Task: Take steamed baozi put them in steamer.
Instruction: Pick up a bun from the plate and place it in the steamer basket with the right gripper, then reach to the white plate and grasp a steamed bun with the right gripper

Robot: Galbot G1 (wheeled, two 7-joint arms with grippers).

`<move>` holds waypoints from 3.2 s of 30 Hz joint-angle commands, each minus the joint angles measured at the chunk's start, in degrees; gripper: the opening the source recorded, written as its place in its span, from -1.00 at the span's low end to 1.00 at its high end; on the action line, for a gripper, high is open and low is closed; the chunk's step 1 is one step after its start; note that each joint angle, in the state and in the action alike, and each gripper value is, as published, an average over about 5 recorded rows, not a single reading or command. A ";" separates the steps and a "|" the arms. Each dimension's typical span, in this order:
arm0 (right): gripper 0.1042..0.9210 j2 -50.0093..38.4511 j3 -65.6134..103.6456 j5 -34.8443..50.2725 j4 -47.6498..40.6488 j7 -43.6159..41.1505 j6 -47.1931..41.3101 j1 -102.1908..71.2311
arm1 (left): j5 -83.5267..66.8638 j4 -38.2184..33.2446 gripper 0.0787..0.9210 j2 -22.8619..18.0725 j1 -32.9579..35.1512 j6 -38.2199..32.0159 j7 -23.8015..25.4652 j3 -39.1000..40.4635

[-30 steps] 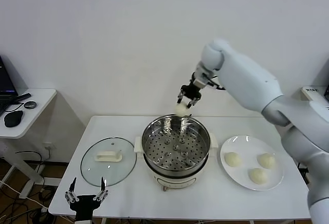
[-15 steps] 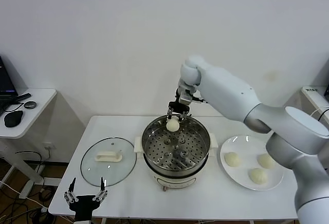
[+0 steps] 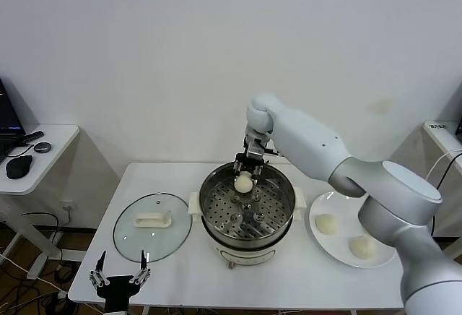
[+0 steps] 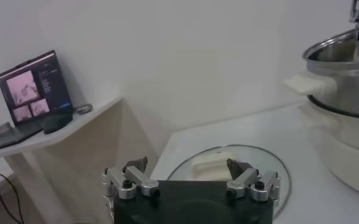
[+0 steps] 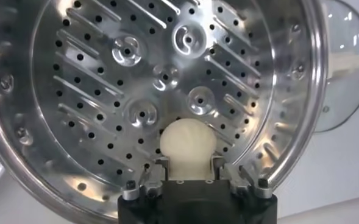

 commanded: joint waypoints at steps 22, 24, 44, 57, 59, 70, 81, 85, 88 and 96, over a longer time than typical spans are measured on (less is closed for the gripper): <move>0.76 -25.11 -4.36 24.89 22.85 8.51 -21.29 12.34 | 0.09 -1.12 0.77 0.48 -0.92 1.15 2.00 0.81; 0.76 -29.64 -5.29 27.86 24.36 12.09 -26.51 13.80 | 0.02 -0.92 0.77 0.76 -1.22 1.26 2.24 0.88; 0.76 -53.93 1.38 22.12 39.65 2.04 -67.31 -13.02 | -1.71 0.13 0.77 1.47 -1.98 2.35 3.50 1.29; 0.76 -42.98 12.18 10.14 29.28 2.46 -60.96 -24.72 | -1.83 1.80 0.77 1.27 -2.21 2.73 3.65 0.64; 0.76 -41.03 13.14 9.12 27.65 2.50 -60.39 -25.26 | -1.88 2.12 0.77 1.47 -2.29 2.74 3.68 0.44; 0.76 -34.74 13.39 8.05 22.39 5.93 -60.27 -24.89 | -1.75 3.64 0.77 1.24 -4.08 3.19 3.96 0.18; 0.76 -33.01 14.72 5.86 19.05 7.36 -60.21 -26.00 | -1.69 4.16 0.77 1.12 -4.26 3.25 4.05 0.26; 0.76 -33.03 15.36 5.03 18.99 7.25 -60.12 -26.65 | -1.67 4.23 0.77 1.19 -4.29 3.23 4.06 0.24; 0.76 -32.98 15.75 4.80 18.95 7.37 -60.11 -27.05 | -1.66 4.31 0.77 1.30 -4.36 3.23 4.09 0.24; 0.76 -32.39 16.14 4.67 18.21 8.04 -60.21 -27.30 | -1.62 4.32 0.77 1.40 -4.22 3.23 4.02 0.20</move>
